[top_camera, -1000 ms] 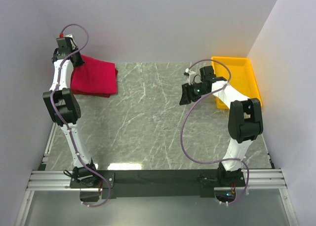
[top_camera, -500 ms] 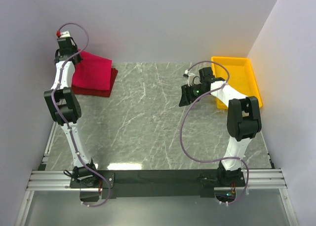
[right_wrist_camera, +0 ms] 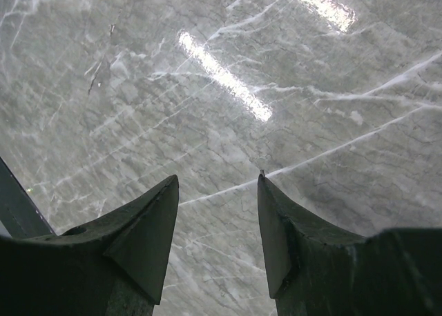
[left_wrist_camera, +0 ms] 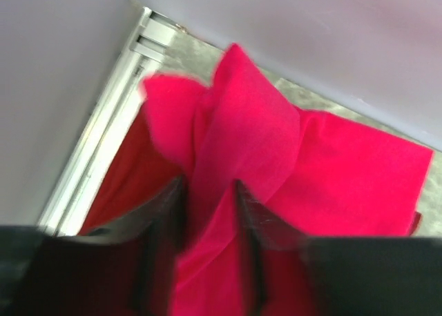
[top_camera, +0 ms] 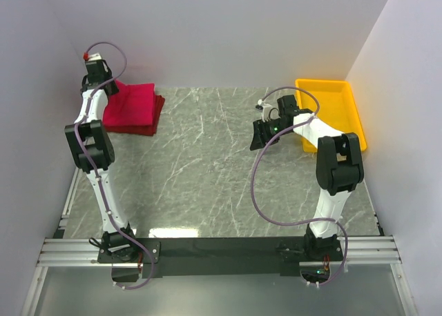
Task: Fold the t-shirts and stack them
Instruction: Neatly place the folded tshirt to the corner
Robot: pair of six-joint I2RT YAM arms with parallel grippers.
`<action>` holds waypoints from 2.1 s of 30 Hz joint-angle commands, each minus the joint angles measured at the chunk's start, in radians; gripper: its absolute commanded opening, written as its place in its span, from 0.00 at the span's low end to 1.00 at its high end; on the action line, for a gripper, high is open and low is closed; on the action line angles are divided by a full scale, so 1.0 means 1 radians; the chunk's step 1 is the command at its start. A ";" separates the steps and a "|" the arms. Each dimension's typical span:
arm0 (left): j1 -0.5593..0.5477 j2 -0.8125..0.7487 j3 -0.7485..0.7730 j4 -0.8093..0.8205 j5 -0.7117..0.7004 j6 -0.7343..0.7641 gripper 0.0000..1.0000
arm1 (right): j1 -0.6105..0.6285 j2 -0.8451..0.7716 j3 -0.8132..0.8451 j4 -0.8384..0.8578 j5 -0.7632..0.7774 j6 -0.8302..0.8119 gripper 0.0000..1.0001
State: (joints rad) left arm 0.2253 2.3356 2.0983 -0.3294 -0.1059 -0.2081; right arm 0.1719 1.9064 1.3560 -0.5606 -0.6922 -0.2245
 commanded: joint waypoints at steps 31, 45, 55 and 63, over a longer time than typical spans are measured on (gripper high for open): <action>-0.167 -0.475 -0.615 -0.106 0.204 0.117 0.73 | -0.008 -0.046 0.026 0.018 -0.038 -0.001 0.57; -0.303 -0.276 -0.449 -0.160 -0.141 0.167 0.56 | -0.006 -0.069 0.014 0.016 -0.021 -0.001 0.57; -0.357 -0.226 -0.416 -0.154 -0.267 0.162 0.44 | -0.008 -0.069 0.014 0.013 -0.020 -0.001 0.57; -0.377 -0.206 -0.409 -0.148 -0.345 0.165 0.28 | -0.008 -0.069 0.012 0.014 -0.021 -0.001 0.57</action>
State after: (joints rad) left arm -0.1459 2.1113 1.6482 -0.4835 -0.3923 -0.0452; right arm 0.1719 1.8874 1.3556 -0.5610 -0.7071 -0.2249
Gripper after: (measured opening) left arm 0.293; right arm 0.569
